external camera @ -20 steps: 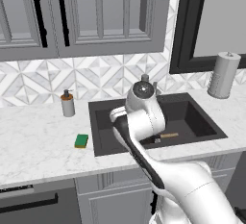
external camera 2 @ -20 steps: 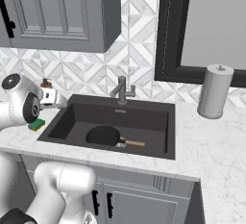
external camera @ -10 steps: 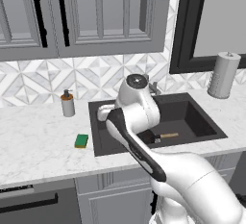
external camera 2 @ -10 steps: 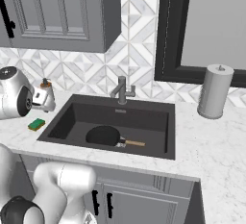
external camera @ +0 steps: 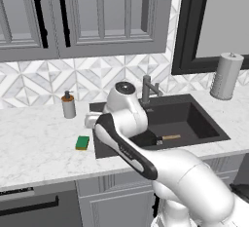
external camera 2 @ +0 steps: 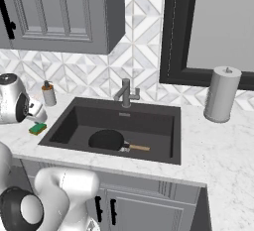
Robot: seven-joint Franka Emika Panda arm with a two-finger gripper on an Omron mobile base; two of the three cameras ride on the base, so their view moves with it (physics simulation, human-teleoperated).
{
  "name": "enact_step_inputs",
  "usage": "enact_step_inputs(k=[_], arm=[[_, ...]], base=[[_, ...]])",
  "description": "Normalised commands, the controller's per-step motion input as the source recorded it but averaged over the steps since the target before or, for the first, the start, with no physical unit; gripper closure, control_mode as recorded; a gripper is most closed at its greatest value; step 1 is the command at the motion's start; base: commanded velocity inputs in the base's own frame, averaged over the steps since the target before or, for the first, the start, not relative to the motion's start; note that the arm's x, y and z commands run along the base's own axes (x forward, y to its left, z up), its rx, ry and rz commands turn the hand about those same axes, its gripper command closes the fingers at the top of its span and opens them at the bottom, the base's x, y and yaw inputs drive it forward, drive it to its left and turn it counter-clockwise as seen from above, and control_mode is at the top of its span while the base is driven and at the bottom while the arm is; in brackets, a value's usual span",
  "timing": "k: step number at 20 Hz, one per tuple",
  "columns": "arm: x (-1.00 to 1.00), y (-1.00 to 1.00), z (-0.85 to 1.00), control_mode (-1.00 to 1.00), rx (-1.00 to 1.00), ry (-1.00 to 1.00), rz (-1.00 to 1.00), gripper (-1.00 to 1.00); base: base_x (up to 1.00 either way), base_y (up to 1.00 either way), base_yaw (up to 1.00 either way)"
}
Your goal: Pick the pan and sponge and place them into the sink. Then turn on the water.
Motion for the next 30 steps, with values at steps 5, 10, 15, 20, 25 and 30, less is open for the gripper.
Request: enact_step_inputs(k=[5, 10, 15, 20, 25, 30], arm=[[0.07, 0.28, -0.17, -1.00, 0.00, 0.14, -0.03, -1.00], [0.15, 0.25, -0.19, -1.00, 0.00, 0.09, -0.02, -1.00], [0.11, 0.24, -0.21, -1.00, 0.00, 0.00, -0.07, -1.00], [0.23, 0.08, -0.28, -1.00, 0.00, 0.00, -0.13, -1.00], [0.32, 0.02, -0.24, -1.00, 0.00, 0.01, -0.09, -1.00], [0.21, 0.09, -0.13, -1.00, 0.00, 0.04, -0.05, -1.00]], base=[[0.00, 0.00, 0.00], [0.00, 0.00, 0.00], [0.00, 0.00, 0.00], [0.00, 0.00, 0.00], [0.00, 0.00, 0.00], [0.00, 0.00, 0.00]])
